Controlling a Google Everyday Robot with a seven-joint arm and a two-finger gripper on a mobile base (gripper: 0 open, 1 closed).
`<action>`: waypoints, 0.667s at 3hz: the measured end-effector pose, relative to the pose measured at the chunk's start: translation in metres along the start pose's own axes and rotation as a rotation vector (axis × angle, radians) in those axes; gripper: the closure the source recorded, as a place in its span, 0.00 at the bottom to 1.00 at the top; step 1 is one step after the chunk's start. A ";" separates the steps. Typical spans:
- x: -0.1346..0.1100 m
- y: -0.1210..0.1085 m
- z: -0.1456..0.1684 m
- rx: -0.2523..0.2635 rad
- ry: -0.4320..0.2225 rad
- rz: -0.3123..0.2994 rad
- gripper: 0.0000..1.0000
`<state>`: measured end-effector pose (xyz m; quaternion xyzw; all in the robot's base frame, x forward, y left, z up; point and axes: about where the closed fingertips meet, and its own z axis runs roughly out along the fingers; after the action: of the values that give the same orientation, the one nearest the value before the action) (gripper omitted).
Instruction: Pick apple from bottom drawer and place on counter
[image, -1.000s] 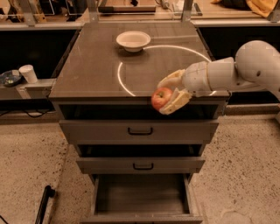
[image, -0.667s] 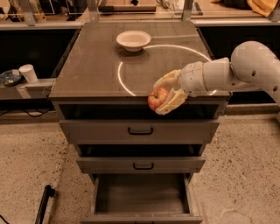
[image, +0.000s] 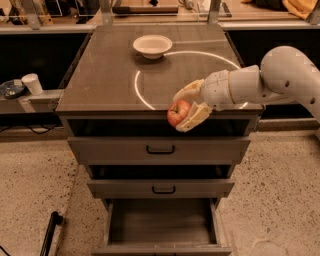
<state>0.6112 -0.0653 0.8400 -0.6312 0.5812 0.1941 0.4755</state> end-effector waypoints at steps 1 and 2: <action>-0.016 0.003 0.014 -0.012 0.002 -0.128 1.00; -0.036 0.007 0.017 -0.017 -0.075 -0.214 1.00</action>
Offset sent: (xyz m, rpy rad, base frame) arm -0.0288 0.0539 0.0496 0.1515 -0.2710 0.2475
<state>0.6009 -0.0304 0.8574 -0.6860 0.4904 0.1707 0.5097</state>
